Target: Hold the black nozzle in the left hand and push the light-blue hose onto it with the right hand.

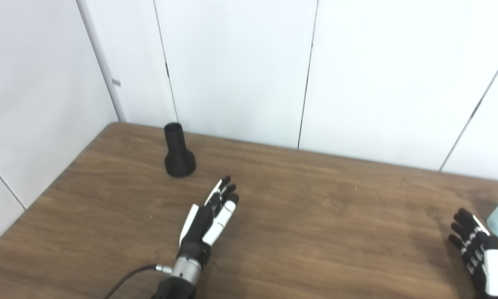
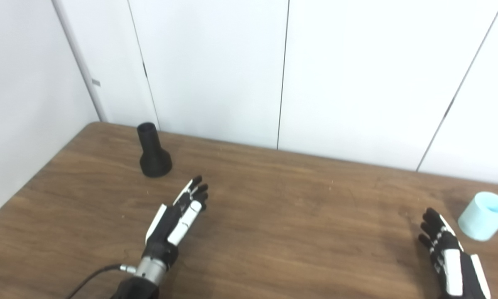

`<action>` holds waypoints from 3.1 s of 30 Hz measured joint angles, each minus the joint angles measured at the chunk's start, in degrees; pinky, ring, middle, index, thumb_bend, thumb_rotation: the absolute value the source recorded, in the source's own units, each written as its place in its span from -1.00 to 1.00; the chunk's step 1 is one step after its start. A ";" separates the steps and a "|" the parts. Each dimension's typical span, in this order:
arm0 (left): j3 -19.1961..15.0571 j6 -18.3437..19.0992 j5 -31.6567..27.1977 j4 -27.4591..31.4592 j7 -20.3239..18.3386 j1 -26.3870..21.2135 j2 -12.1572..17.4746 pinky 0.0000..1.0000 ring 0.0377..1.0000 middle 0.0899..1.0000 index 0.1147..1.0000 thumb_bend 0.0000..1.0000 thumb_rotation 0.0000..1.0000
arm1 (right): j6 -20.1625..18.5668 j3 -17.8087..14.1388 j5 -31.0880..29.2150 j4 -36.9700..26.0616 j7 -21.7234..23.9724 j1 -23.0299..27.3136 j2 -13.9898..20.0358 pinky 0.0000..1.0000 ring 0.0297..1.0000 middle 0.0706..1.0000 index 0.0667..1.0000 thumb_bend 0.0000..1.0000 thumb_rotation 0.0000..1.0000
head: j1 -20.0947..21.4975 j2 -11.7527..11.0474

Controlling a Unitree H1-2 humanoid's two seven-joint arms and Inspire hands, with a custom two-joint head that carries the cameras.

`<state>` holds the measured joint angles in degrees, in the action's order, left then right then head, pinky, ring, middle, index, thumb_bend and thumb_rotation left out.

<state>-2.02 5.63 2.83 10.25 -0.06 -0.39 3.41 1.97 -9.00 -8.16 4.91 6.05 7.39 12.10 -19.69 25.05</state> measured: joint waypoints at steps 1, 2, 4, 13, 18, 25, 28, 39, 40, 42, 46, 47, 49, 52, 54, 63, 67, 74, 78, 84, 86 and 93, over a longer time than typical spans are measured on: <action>0.09 -0.24 0.01 -0.15 0.00 0.00 0.01 0.80 0.86 0.88 0.87 -0.32 0.52 | 0.51 -0.01 -0.30 0.44 0.48 0.21 0.26 0.81 0.86 0.85 0.83 0.23 0.97 | -0.35 -0.52; 0.17 -0.52 0.00 -0.35 -0.01 0.00 0.03 0.80 0.86 0.88 0.88 -0.29 0.53 | 1.08 -0.02 -0.55 0.93 0.84 0.41 0.56 0.81 0.87 0.85 0.83 0.26 0.96 | -0.35 -0.53; 0.28 -1.70 -0.04 -1.00 -0.06 0.00 0.06 0.82 0.88 0.89 0.88 -0.25 0.55 | 2.17 -0.13 -1.12 1.94 1.36 0.84 1.13 0.80 0.87 0.85 0.83 0.31 0.95 | -0.70 -0.97; 0.19 -1.40 2.21 -0.15 0.24 0.16 0.55 0.79 0.85 0.85 0.84 -0.03 0.20 | 5.05 -0.97 -2.84 4.30 3.21 1.95 1.93 0.77 0.85 0.84 0.81 0.38 0.90 | 0.96 0.08; -0.67 0.75 8.48 5.84 2.36 1.14 0.86 0.70 0.78 0.78 0.78 0.24 -0.26 | 5.11 -1.05 -2.71 4.16 3.10 1.89 1.97 0.76 0.84 0.83 0.80 0.40 0.89 | 0.97 0.79; -6.02 3.39 11.58 10.50 3.60 1.45 4.36 0.74 0.75 0.73 0.76 0.37 -0.67 | 5.07 -1.04 -2.41 3.87 2.94 1.62 1.96 0.75 0.84 0.83 0.80 0.36 0.91 | 0.53 1.14; -7.92 5.77 12.49 12.05 3.64 1.44 5.82 0.74 0.72 0.72 0.75 0.47 -0.80 | 5.02 -1.05 -2.32 3.79 2.90 1.55 1.97 0.75 0.84 0.83 0.79 0.36 0.92 | 0.26 1.23; -12.91 11.81 12.57 14.20 3.08 -1.34 11.07 0.80 0.75 0.73 0.73 0.70 -0.91 | 4.46 -1.04 -2.29 3.77 2.80 1.54 2.02 0.72 0.82 0.81 0.77 0.31 0.93 | 0.00 1.49; -13.29 11.71 12.59 13.83 3.12 -1.44 11.78 0.78 0.74 0.73 0.73 0.70 -0.90 | 4.45 -1.04 -2.29 3.77 2.81 1.54 2.02 0.72 0.82 0.81 0.77 0.31 0.93 | -0.09 1.49; -13.78 11.13 12.77 12.15 3.19 -1.55 13.50 0.75 0.74 0.73 0.73 0.70 -0.87 | 4.45 -1.04 -2.29 3.79 2.83 1.54 2.04 0.72 0.82 0.81 0.77 0.33 0.93 | -0.09 1.49; -13.66 10.99 14.77 6.83 3.20 -2.80 16.98 0.76 0.81 0.72 0.72 0.72 -0.82 | 4.41 -1.03 -2.29 3.83 2.90 1.50 2.13 0.71 0.82 0.81 0.77 0.36 0.92 | 0.00 1.58; -13.32 11.13 15.62 5.92 3.18 -3.34 17.75 0.75 0.81 0.72 0.72 0.73 -0.80 | 4.37 -1.02 -2.29 3.83 2.94 1.48 2.16 0.70 0.82 0.81 0.77 0.36 0.92 | 0.17 1.67; -12.12 11.55 17.47 5.02 3.10 -4.66 19.38 0.73 0.81 0.72 0.71 0.74 -0.78 | 4.22 -1.00 -2.30 3.83 3.00 1.46 2.21 0.70 0.82 0.81 0.77 0.37 0.92 | 0.35 1.76; -10.61 12.23 20.11 3.71 3.08 -6.90 20.52 0.67 0.82 0.73 0.69 0.81 -0.70 | 4.06 -0.99 -2.37 3.83 3.03 1.49 2.23 0.69 0.82 0.81 0.77 0.38 0.91 | 0.26 1.93; -9.44 13.58 22.00 2.67 3.03 -8.10 20.98 0.70 0.82 0.73 0.68 0.84 -0.65 | 4.04 -0.99 -2.41 3.83 3.02 1.50 2.23 0.70 0.82 0.81 0.76 0.38 0.91 | 0.18 1.93; -4.88 10.96 24.48 -14.50 3.45 -15.35 23.54 0.99 0.88 0.79 0.72 0.86 -0.47 | 4.01 -0.87 -2.57 3.98 3.25 1.50 2.52 0.70 0.82 0.81 0.77 0.37 0.92 | 0.61 2.20; -3.10 11.09 24.48 -17.35 2.25 -17.63 24.47 1.00 0.96 0.89 0.77 0.80 -0.24 | 4.00 -0.87 -2.57 3.97 3.24 1.48 2.54 0.69 0.82 0.80 0.77 0.36 0.92 | 0.70 2.28; 1.00 10.98 25.37 -25.66 1.61 -22.02 25.73 1.00 0.99 0.90 0.83 0.85 -0.08 | 4.03 -0.78 -2.52 3.90 3.24 1.43 2.57 0.70 0.84 0.81 0.77 0.37 0.93 | 0.88 2.46; 2.42 11.05 25.89 -28.53 1.62 -23.51 25.73 1.00 1.00 0.92 0.85 0.84 -0.09 | 4.03 -0.67 -2.18 3.83 3.19 1.39 2.58 0.69 0.84 0.81 0.77 0.35 0.93 | 1.05 2.46; 4.23 10.91 25.97 -32.70 1.62 -25.35 25.74 1.00 1.00 0.92 0.84 0.92 -0.10 | 4.01 -0.64 -1.54 3.75 3.13 1.35 2.57 0.69 0.84 0.80 0.78 0.35 0.93 | 1.14 2.29; 4.99 10.69 26.16 -33.97 1.70 -26.06 25.74 1.00 1.00 0.92 0.85 0.94 -0.11 | 4.01 -0.64 -1.43 3.75 3.09 1.34 2.57 0.69 0.83 0.79 0.78 0.34 0.94 | 1.23 2.37; 6.89 11.77 26.44 -35.48 1.24 -28.14 25.79 1.00 1.00 0.88 0.82 0.91 -0.18 | 4.02 -0.65 -1.31 3.76 2.94 1.36 2.54 0.69 0.82 0.78 0.78 0.35 0.94 | 1.49 2.29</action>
<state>4.87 17.40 29.27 -25.23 1.18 -28.53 29.20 5.99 -9.65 -9.47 8.67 8.99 8.75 14.64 -18.20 27.33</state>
